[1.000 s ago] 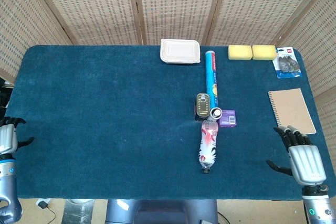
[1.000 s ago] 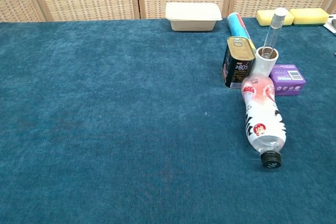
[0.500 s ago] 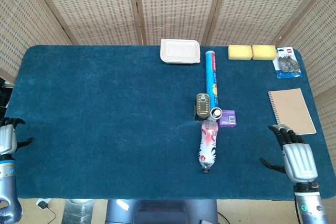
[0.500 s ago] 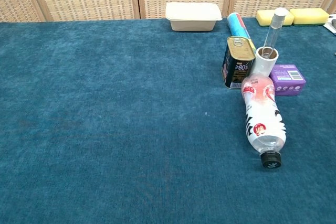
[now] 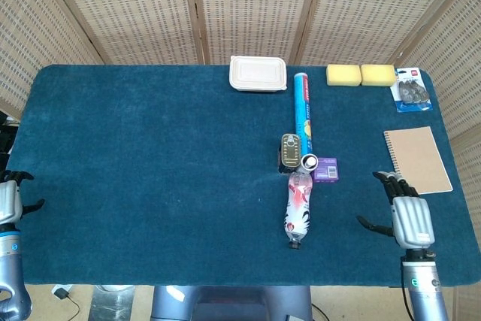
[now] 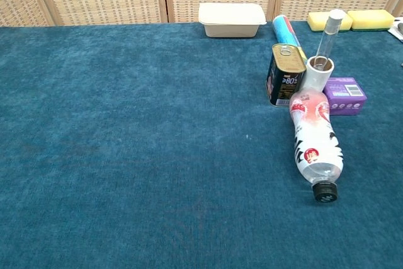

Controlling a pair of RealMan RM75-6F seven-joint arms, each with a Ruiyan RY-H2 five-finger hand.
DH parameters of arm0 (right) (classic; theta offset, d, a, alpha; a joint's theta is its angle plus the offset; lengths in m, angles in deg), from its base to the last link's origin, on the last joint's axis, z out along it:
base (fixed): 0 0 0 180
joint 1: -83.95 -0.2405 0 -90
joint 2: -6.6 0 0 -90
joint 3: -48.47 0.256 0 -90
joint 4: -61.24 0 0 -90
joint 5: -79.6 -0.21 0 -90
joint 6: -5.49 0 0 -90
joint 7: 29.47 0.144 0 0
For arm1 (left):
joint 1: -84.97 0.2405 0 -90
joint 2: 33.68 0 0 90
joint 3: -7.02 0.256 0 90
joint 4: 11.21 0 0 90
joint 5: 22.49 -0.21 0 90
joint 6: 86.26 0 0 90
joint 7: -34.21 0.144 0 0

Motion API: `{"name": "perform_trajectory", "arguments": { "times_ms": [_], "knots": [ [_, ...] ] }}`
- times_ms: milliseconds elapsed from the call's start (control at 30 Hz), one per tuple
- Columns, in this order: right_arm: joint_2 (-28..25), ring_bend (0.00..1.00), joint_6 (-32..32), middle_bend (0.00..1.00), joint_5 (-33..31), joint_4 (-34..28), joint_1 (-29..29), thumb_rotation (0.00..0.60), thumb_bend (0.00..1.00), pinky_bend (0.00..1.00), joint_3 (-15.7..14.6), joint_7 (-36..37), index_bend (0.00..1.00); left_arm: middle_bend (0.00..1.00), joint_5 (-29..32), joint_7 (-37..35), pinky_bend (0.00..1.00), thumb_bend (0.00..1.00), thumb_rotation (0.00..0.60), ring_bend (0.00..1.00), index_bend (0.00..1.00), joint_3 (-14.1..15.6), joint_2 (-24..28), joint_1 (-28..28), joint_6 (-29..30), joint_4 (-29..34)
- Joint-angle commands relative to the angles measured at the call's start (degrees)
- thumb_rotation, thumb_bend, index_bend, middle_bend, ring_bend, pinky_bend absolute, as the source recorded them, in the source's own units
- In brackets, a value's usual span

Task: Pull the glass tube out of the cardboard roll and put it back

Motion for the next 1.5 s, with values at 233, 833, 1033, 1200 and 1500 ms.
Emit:
{"name": "perform_trajectory", "arguments": {
  "times_ms": [233,833,1033,1200,1500],
  "knots": [
    [6.3,0.21,0.3,0.26,-3.9,2.7,-2.1,0.472,0.15,0.3,4.2,7.9,0.19,0.37,0.2,0.3,0.29,0.11,0.599,0.2,0.4,-0.1,0.1,0.2,0.2,0.3],
    [12.9,0.23,1.5,0.28,-6.6,3.3,-5.3,0.467,0.15,0.32,5.9,4.4,0.21,0.37,0.4,0.6,0.29,0.11,0.6,0.2,0.4,-0.2,0.1,0.4,0.2,0.6],
    [14.6,0.23,1.4,0.28,-6.6,3.7,-6.5,0.472,0.15,0.32,6.3,2.3,0.21,0.37,0.4,0.7,0.29,0.11,0.6,0.2,0.4,-0.2,0.2,0.4,0.2,0.6],
    [15.4,0.23,2.3,0.28,-7.0,3.4,-7.8,0.469,0.15,0.32,6.9,0.9,0.21,0.37,0.4,0.7,0.29,0.11,0.598,0.2,0.4,-0.2,0.1,0.4,0.2,0.6],
    [17.4,0.23,3.2,0.28,-8.2,2.4,-9.6,0.47,0.15,0.32,7.7,-1.2,0.21,0.37,0.4,0.7,0.29,0.11,0.599,0.2,0.4,-0.3,0.2,0.5,0.2,0.7]
  ]
}}
